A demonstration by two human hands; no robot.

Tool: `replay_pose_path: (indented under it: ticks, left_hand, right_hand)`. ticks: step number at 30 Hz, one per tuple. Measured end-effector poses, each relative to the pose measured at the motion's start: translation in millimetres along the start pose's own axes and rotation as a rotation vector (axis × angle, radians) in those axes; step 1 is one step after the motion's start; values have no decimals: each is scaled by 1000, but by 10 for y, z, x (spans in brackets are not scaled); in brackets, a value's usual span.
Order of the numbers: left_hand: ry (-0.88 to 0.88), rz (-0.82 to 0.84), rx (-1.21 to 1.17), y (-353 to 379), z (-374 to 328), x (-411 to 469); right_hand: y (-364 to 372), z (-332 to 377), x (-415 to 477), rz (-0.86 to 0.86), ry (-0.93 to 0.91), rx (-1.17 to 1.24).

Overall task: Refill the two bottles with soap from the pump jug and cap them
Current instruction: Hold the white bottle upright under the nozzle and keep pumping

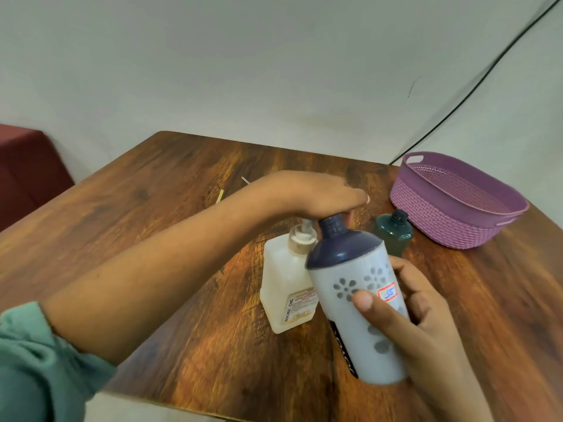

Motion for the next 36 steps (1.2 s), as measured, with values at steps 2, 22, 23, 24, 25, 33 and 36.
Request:
replay_pose_path:
  ticks: [2, 22, 23, 24, 25, 33, 36]
  left_hand:
    - [-29, 25, -64, 51, 53, -17]
    - [12, 52, 5, 26, -21, -73]
    - [7, 50, 22, 2, -46, -83]
    - [-1, 28, 56, -33, -67, -83]
    - [0, -1, 118, -69, -94, -82]
    - [15, 48, -20, 63, 50, -74]
    - [14, 49, -9, 70, 19, -81]
  right_hand:
    - [9, -51, 6, -3, -2, -11]
    - [-3, -15, -32, -8, 23, 0]
    - [-1, -7, -38, -12, 21, 2]
    - [1, 2, -43, -13, 16, 5]
    - [-1, 6, -45, -16, 9, 13]
    - [-4, -52, -19, -19, 7, 1]
    - [-12, -66, -23, -19, 22, 1]
Point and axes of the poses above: each hand's wrist, its own x-axis towards the middle knuckle, its own y-axis out of the palm, z = x × y, the point moved 1 cm from there along x, towards the middle knuckle, and after that the axes turned 11 degrees about -z, right-handed, at the moved point
